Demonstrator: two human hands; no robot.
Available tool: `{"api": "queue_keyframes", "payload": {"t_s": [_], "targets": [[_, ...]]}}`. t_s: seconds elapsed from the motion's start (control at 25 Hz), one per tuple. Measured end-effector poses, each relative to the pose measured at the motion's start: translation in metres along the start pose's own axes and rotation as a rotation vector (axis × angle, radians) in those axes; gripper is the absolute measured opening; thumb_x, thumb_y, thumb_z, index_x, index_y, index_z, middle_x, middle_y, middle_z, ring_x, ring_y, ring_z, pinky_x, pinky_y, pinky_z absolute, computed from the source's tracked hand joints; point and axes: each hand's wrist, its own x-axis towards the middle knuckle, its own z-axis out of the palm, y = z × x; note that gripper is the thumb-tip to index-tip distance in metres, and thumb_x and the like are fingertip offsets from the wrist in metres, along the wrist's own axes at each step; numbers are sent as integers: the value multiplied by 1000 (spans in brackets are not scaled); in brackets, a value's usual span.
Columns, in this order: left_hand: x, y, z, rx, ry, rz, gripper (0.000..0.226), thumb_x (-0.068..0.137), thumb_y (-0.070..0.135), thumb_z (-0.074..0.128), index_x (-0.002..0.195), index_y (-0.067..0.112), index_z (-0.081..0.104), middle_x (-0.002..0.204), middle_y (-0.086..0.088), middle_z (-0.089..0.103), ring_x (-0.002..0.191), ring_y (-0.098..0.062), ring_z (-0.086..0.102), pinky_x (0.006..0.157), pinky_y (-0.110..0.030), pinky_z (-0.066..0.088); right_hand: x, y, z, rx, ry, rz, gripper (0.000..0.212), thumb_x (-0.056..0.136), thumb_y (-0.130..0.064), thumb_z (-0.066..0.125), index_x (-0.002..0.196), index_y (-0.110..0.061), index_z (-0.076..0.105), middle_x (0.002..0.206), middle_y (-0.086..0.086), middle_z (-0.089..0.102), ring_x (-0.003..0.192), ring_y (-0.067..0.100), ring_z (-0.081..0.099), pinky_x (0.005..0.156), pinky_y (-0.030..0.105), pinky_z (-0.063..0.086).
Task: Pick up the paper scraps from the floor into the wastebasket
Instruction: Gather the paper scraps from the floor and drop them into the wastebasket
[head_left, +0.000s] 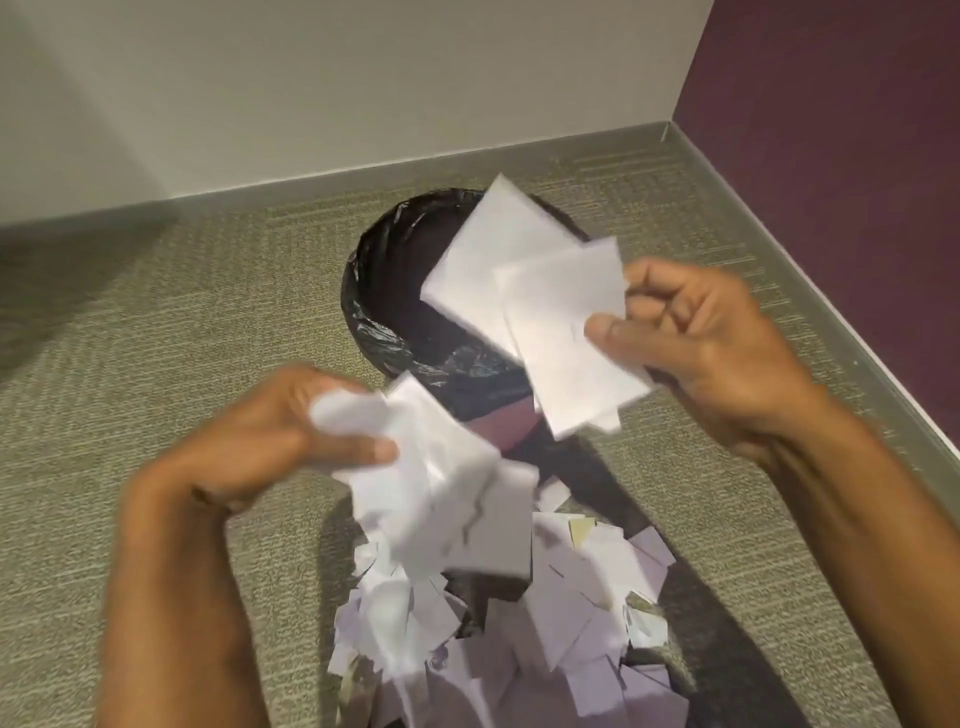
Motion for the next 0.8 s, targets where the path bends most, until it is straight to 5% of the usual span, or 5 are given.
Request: {"api": "queue_keyframes", "payload": {"t_s": [0.08, 0.2, 0.28, 0.44, 0.8], "targets": [[0, 32, -13, -92, 240, 102, 58, 49, 40, 93, 88, 1, 73, 81, -14, 76, 69, -29, 73, 58, -29, 59, 16, -10, 3, 140, 152, -56, 20, 85, 1, 65, 103, -9, 65, 94, 4, 77, 84, 17, 74, 69, 28, 60], [30, 60, -17, -194, 513, 86, 30, 79, 8, 75, 104, -1, 62, 64, -4, 70, 32, -6, 55, 28, -8, 35, 41, -6, 10, 26, 311, -54, 20, 89, -1, 65, 107, -9, 65, 97, 3, 77, 85, 15, 75, 70, 27, 59], [56, 74, -14, -93, 561, 4, 38, 81, 10, 75, 113, -1, 58, 89, -14, 68, 41, -9, 53, 25, -11, 33, 56, 2, 13, -173, 338, 12, 17, 91, -4, 65, 106, -9, 66, 96, 2, 76, 84, 15, 75, 68, 31, 61], [103, 71, -10, 21, 568, -16, 63, 60, 10, 88, 117, -1, 61, 111, -17, 66, 95, -33, 67, 58, -35, 62, 78, 15, 20, -447, 290, 144, 14, 87, -6, 67, 101, -8, 65, 93, 10, 72, 76, 21, 71, 64, 37, 60], [135, 55, 9, 78, 496, -43, 36, 69, 5, 84, 97, -6, 64, 96, -23, 69, 78, -36, 72, 74, -52, 60, 75, 16, 25, -317, 221, 70, 11, 89, 4, 57, 88, -3, 65, 77, 19, 71, 59, 28, 71, 58, 37, 59]]}}
